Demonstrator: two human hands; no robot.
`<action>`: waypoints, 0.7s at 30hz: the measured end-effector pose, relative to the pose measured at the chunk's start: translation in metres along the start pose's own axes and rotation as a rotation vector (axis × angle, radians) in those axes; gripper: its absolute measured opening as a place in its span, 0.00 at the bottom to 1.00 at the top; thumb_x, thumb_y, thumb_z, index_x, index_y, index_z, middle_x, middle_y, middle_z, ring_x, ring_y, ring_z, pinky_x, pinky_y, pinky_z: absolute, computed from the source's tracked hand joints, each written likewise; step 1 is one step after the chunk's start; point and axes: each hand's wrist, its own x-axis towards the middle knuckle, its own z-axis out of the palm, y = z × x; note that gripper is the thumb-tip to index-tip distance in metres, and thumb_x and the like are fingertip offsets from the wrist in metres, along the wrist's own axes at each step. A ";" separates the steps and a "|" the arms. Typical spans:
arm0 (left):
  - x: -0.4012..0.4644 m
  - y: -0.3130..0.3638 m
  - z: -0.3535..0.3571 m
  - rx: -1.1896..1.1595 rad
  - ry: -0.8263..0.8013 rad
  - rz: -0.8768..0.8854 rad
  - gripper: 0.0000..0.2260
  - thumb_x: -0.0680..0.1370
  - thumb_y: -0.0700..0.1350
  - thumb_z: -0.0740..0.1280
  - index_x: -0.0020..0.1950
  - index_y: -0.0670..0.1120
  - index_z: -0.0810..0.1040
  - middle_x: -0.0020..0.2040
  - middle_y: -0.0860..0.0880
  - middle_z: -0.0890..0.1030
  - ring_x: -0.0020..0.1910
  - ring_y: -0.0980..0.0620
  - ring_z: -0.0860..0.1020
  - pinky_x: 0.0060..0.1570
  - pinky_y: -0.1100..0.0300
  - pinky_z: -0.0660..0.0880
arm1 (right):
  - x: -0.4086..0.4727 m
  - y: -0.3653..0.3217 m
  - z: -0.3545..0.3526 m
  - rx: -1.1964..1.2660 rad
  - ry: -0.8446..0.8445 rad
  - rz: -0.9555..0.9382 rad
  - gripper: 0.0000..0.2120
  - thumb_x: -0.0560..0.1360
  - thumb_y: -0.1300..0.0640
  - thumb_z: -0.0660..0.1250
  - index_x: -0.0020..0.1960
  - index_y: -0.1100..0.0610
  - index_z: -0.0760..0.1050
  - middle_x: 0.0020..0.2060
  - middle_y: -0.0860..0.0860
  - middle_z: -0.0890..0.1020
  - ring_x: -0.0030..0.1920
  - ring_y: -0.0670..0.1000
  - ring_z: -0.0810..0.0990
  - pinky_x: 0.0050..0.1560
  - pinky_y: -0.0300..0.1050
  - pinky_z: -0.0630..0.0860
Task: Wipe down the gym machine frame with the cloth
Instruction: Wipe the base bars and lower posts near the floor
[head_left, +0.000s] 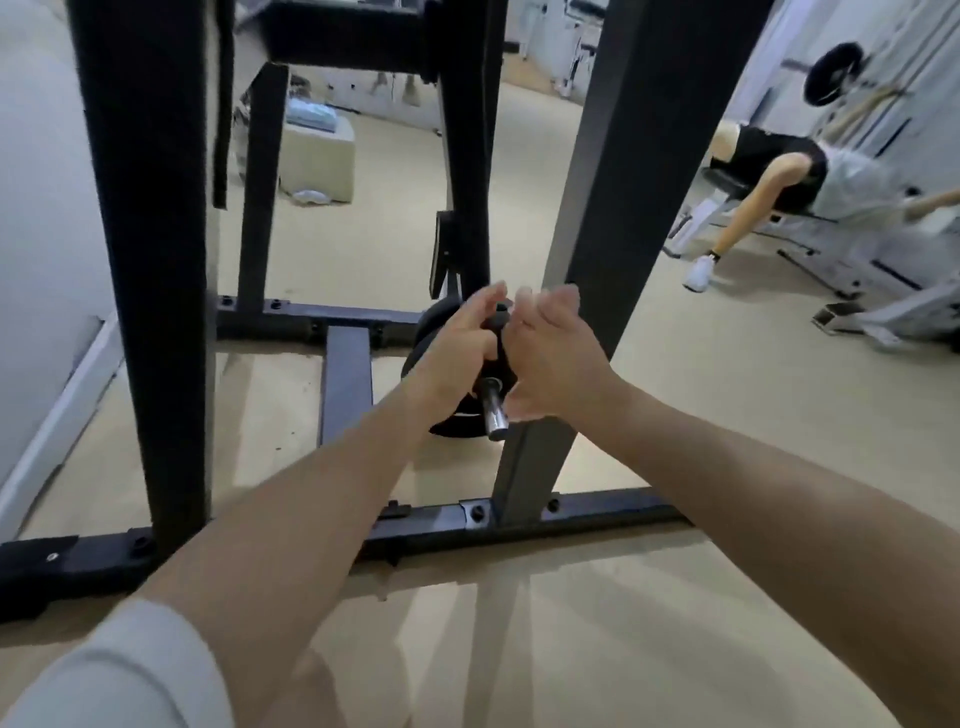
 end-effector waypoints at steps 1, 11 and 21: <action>0.021 0.019 -0.003 -0.045 0.018 0.033 0.26 0.78 0.35 0.56 0.75 0.47 0.58 0.73 0.49 0.64 0.69 0.54 0.65 0.59 0.70 0.67 | 0.015 0.008 0.000 -0.017 0.017 0.005 0.19 0.75 0.43 0.56 0.52 0.55 0.78 0.43 0.50 0.76 0.53 0.51 0.73 0.48 0.46 0.62; 0.024 0.043 0.009 -0.056 -0.027 0.029 0.15 0.77 0.56 0.54 0.62 0.58 0.72 0.66 0.54 0.74 0.65 0.59 0.68 0.65 0.62 0.58 | 0.029 0.007 -0.008 -0.114 -0.186 -0.006 0.24 0.72 0.33 0.59 0.49 0.53 0.77 0.35 0.48 0.73 0.42 0.52 0.68 0.47 0.47 0.60; 0.007 -0.061 0.003 -0.115 0.220 -0.244 0.13 0.81 0.43 0.54 0.59 0.51 0.74 0.62 0.52 0.75 0.63 0.54 0.71 0.49 0.66 0.67 | -0.002 -0.058 0.095 -0.384 -0.200 -0.264 0.35 0.73 0.28 0.50 0.67 0.50 0.73 0.60 0.46 0.78 0.64 0.52 0.74 0.72 0.50 0.50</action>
